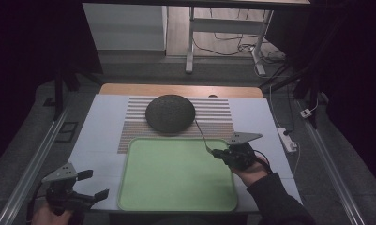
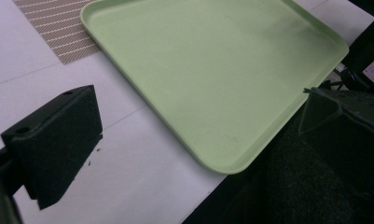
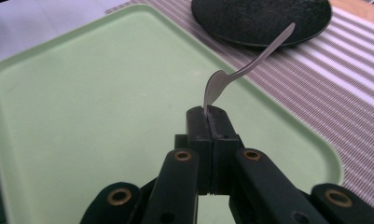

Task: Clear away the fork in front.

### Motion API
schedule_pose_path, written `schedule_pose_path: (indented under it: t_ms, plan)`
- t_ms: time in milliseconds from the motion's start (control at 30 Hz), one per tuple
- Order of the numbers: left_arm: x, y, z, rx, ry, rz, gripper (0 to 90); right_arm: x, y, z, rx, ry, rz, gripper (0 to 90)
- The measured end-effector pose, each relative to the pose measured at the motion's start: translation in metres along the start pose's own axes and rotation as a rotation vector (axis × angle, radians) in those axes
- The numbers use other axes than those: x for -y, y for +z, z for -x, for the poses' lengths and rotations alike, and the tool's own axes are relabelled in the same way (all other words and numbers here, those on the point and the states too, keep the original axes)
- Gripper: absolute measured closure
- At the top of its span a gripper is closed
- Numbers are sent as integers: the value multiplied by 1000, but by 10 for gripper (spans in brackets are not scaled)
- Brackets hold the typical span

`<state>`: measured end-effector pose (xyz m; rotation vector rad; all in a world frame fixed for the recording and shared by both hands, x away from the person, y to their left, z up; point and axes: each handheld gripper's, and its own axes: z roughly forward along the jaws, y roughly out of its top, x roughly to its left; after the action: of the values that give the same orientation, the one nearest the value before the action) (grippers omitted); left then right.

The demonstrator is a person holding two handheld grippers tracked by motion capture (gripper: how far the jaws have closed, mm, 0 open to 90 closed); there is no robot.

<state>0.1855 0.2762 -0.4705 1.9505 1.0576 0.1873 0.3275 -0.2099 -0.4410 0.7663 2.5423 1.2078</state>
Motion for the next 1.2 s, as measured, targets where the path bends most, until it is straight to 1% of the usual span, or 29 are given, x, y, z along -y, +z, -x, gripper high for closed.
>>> schedule_pose_path:
  t_ms: [67,167,267,367,433,500,567,600,667,700,733,800,867,900,967,1200]
  plan:
    - [-2,2,0,17,12,3,0,5,-3,-4,-13,5,2,900]
    - [-4,7,1,40,11,-21,0,11,-6,-12,-33,1,1,900]
    - [-7,12,2,43,31,-39,0,13,-11,-20,-58,-12,3,900]
    - [-12,18,4,55,52,-37,0,15,-17,-28,-82,-26,13,900]
    - [-16,21,6,60,70,-36,0,16,-18,-32,-97,-28,15,900]
    - [-21,27,8,69,104,-37,0,18,-19,-36,-119,-23,18,900]
    - [-25,33,10,79,132,-46,0,19,-20,-40,-146,-22,24,900]
    - [-28,37,10,86,152,-54,0,19,-20,-42,-155,-25,26,900]
    - [-32,44,12,102,175,-69,0,20,-21,-48,-193,-30,33,900]
    - [-34,46,12,105,186,-73,0,20,-21,-48,-193,-30,33,900]
    - [-36,50,13,106,209,-80,0,20,-21,-50,-201,-35,33,900]
    - [-42,56,14,116,232,-85,0,20,-20,-53,-217,-48,32,900]
    - [-48,62,15,129,242,-97,0,19,-19,-58,-239,-61,32,900]
    - [-51,64,15,134,248,-101,0,19,-18,-61,-262,-75,29,900]
    - [-56,68,16,144,257,-108,0,19,-18,-62,-269,-78,31,900]
    - [-75,88,24,175,321,-139,0,16,-13,-70,-340,-115,9,900]
